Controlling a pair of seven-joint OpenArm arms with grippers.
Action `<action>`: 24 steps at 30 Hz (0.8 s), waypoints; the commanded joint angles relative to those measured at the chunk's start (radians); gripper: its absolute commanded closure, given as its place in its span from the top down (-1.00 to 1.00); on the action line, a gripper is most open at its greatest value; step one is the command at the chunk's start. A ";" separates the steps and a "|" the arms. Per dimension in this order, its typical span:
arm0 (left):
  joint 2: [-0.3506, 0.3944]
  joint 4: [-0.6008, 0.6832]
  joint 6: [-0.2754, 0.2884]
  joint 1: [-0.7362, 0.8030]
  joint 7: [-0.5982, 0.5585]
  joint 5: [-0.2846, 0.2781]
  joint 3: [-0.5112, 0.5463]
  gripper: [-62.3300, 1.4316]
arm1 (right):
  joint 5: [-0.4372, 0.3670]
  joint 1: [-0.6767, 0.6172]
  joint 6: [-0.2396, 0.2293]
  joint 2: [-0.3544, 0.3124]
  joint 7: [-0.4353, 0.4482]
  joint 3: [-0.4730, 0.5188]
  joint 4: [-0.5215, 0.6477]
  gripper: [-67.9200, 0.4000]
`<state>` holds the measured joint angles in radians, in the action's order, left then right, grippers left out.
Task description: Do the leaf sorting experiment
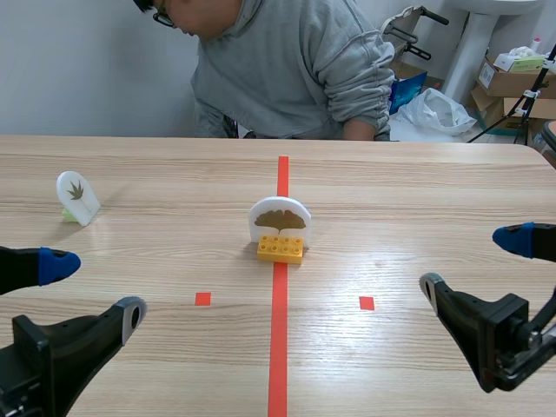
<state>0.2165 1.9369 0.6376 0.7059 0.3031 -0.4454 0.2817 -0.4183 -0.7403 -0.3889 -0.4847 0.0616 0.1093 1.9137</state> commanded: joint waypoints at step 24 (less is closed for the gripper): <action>0.238 -0.552 0.023 -0.617 -0.124 0.221 -0.323 0.84 | -0.008 0.012 0.000 -0.003 0.012 0.007 0.013 0.66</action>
<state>0.4667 1.3693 0.6582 0.1211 0.2008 -0.2165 -0.0319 -0.4179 -0.7403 -0.3885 -0.4850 0.0586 0.1093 1.9137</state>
